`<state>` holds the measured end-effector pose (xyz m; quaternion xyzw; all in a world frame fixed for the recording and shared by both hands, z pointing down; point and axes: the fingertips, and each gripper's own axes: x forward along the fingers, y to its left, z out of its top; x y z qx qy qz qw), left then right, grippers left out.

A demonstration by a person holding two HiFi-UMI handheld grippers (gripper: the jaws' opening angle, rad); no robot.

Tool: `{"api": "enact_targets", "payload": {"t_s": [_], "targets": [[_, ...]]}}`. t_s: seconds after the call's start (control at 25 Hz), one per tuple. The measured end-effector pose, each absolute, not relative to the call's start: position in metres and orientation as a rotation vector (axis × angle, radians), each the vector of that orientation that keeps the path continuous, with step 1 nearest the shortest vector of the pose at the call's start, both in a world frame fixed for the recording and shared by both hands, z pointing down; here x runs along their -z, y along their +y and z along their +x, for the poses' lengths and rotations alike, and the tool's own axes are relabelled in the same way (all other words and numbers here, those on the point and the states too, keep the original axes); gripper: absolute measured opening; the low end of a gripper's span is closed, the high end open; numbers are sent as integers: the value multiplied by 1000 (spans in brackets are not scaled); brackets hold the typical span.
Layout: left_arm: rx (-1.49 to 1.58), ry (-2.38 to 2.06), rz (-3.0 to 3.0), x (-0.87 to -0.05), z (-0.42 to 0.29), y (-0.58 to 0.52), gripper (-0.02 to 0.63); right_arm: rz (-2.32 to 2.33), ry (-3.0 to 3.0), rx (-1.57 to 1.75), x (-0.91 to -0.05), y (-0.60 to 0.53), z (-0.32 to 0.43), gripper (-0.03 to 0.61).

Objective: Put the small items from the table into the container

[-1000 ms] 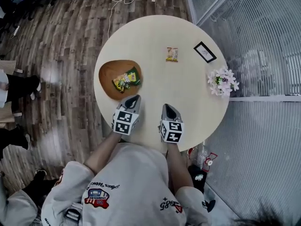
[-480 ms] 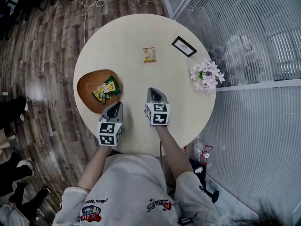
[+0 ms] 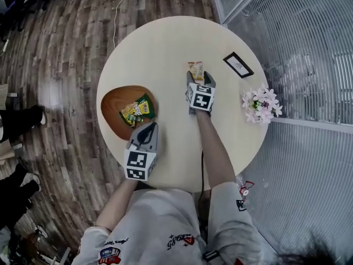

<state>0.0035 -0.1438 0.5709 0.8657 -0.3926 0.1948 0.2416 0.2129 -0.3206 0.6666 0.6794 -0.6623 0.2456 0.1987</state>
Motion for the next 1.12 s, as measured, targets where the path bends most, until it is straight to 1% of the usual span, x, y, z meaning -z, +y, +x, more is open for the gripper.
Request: {"api": "enact_targets", "payload": {"t_s": [0.16, 0.4, 0.44, 0.48, 0.56, 0.64, 0.76, 0.88, 1.12], "targets": [[-593, -1077, 2301, -584, -11, -139, 8, 1882, -1749, -783, -704, -343, 236, 290], [-611, -1107, 2281, -599, -25, -136, 8, 1855, -1650, -921, -741, -343, 246, 290], [-617, -1106, 2274, -601, -27, -135, 8, 1845, -1639, -927, -743, -341, 244, 282], [-621, -1103, 2269, -602, -28, -135, 7, 1830, -1635, -923, -744, -339, 242, 248], [-617, -1097, 2274, -603, -27, -135, 8, 1788, -1641, -909, -744, -334, 237, 204], [-617, -1088, 2276, -602, -25, -133, 7, 1753, -1652, -918, -743, -325, 232, 190], [-603, -1093, 2276, -600, -27, -130, 8, 1746, -1714, -918, -729, -312, 223, 176], [-574, -1113, 2274, -598, -35, -131, 8, 1717, -1854, -844, -693, -296, 199, 175], [-570, -1184, 2218, -597, -78, -125, 8, 1504, -2158, -652, -607, -247, 92, 173]]}}
